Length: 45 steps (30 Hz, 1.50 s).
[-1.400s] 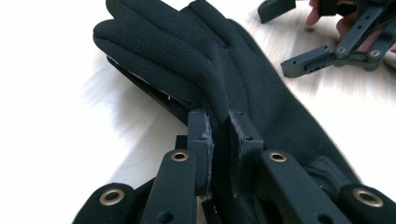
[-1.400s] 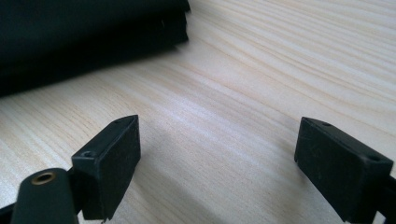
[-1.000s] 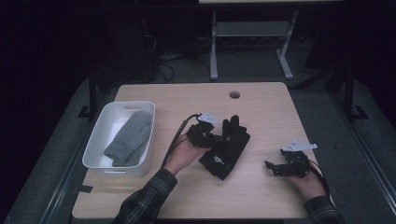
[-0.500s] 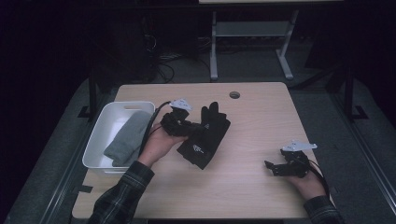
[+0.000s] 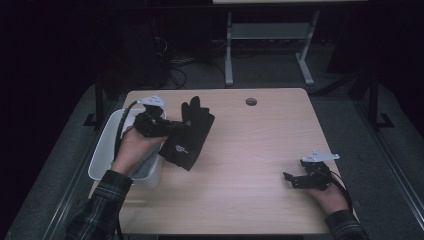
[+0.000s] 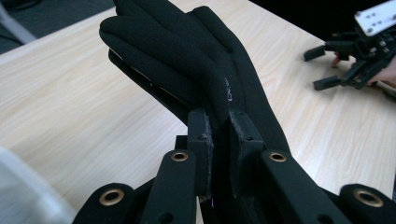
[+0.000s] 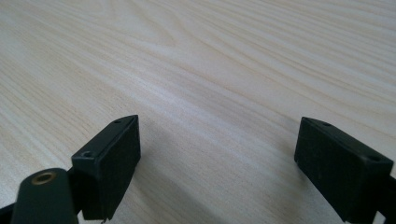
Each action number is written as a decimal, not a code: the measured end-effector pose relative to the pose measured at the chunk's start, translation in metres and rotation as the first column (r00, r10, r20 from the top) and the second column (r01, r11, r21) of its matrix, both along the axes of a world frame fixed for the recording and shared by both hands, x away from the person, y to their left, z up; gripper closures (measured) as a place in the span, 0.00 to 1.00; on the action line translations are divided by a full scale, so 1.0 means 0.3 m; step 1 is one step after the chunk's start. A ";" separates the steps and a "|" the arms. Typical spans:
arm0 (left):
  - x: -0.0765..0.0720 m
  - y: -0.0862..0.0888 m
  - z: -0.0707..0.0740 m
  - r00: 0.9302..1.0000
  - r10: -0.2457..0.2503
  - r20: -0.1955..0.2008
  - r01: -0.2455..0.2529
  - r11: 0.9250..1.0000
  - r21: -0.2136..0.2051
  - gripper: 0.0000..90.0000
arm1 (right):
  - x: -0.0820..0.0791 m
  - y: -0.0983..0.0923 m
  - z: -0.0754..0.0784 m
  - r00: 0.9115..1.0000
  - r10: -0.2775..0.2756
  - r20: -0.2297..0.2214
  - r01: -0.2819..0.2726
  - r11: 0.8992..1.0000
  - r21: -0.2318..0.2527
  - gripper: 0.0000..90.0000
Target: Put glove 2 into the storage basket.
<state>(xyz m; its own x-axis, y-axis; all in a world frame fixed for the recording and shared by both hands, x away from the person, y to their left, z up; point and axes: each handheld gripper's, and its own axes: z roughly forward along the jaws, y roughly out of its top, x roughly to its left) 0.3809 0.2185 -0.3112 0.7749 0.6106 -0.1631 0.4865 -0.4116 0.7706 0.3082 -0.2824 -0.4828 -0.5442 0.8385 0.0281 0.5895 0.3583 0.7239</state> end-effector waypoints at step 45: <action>0.074 0.431 -0.211 0.949 0.300 -0.093 -0.280 0.942 0.184 0.68 | 0.006 0.006 0.000 1.000 -0.019 0.001 0.019 1.000 0.002 0.16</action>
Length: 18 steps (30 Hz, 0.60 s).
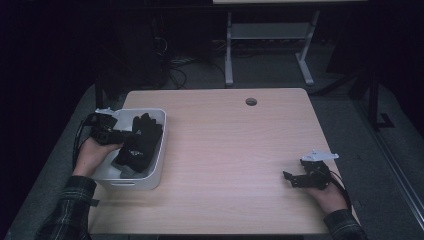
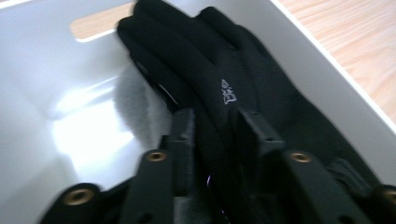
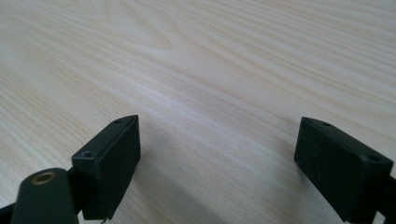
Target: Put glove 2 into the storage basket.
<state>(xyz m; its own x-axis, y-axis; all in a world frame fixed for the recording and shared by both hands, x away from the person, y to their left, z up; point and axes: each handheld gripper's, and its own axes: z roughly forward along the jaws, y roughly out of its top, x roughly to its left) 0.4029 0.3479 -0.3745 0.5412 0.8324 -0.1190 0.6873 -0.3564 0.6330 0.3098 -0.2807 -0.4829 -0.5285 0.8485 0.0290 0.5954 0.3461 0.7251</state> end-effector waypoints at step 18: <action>-0.051 -0.089 0.135 0.988 -0.007 0.155 0.018 0.997 -0.069 0.24 | 0.000 0.000 0.000 1.000 0.000 0.000 0.000 1.000 0.000 0.16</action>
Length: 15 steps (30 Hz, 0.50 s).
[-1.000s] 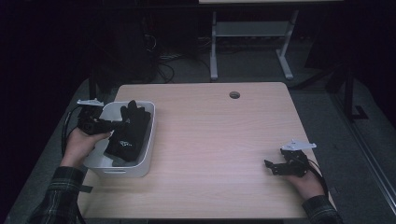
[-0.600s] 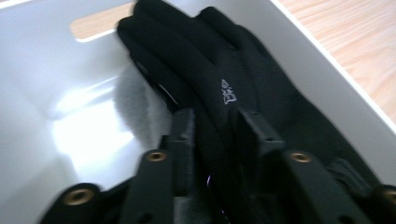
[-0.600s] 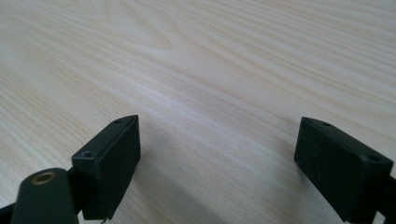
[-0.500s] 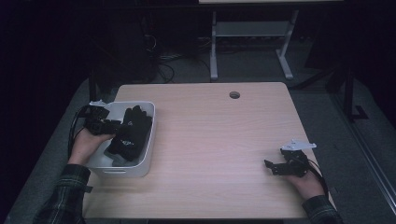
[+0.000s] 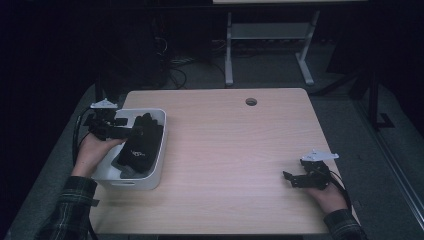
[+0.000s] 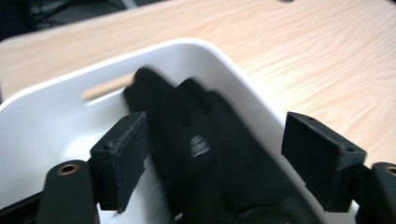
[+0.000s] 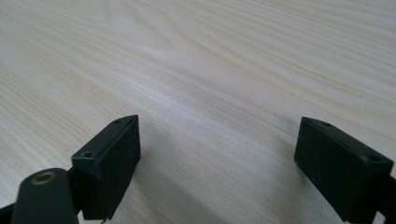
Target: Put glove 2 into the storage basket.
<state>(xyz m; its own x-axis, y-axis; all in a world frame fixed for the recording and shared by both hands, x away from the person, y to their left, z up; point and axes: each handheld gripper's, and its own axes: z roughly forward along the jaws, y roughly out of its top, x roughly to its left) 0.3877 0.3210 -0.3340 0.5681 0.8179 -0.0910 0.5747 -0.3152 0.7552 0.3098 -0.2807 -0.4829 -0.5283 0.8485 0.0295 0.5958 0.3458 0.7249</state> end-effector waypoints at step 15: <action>-0.039 -0.274 0.034 0.987 -0.153 0.056 0.156 0.987 -0.051 0.21 | 0.002 0.000 0.000 1.000 0.005 0.000 -0.005 1.000 0.000 0.16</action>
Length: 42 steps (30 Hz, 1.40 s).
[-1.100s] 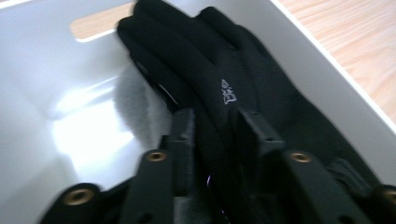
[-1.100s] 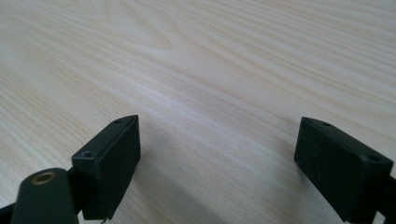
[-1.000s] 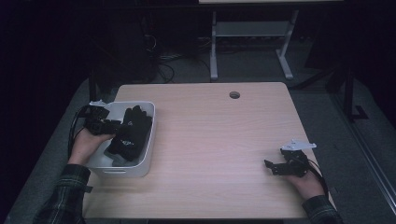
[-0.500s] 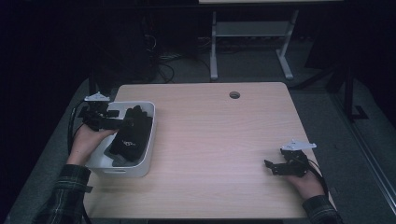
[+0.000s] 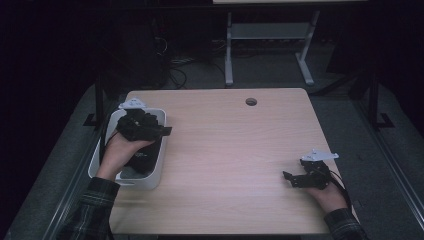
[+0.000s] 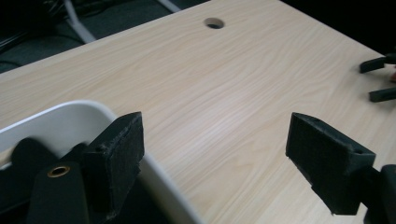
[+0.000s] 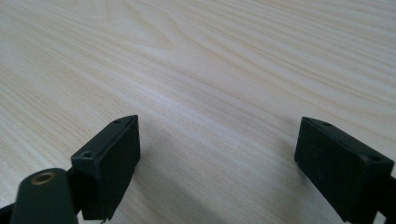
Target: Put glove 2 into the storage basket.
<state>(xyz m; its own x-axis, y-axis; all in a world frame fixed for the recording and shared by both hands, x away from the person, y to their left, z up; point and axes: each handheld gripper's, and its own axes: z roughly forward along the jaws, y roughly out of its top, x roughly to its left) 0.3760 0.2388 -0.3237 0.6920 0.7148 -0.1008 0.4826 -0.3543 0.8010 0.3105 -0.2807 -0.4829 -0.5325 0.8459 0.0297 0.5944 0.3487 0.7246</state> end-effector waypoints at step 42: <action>-0.134 -0.465 -0.392 0.970 -0.238 -0.050 0.243 0.961 0.131 0.16 | -0.005 0.000 0.000 1.000 0.009 -0.001 -0.009 1.000 -0.001 0.15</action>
<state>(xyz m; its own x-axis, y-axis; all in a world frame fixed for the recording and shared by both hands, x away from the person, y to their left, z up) 0.3357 0.0993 -0.4414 0.8432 0.5360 -0.0410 0.3955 -0.5668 0.7228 0.3089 -0.2808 -0.4830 -0.5400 0.8411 0.0299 0.5922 0.3544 0.7237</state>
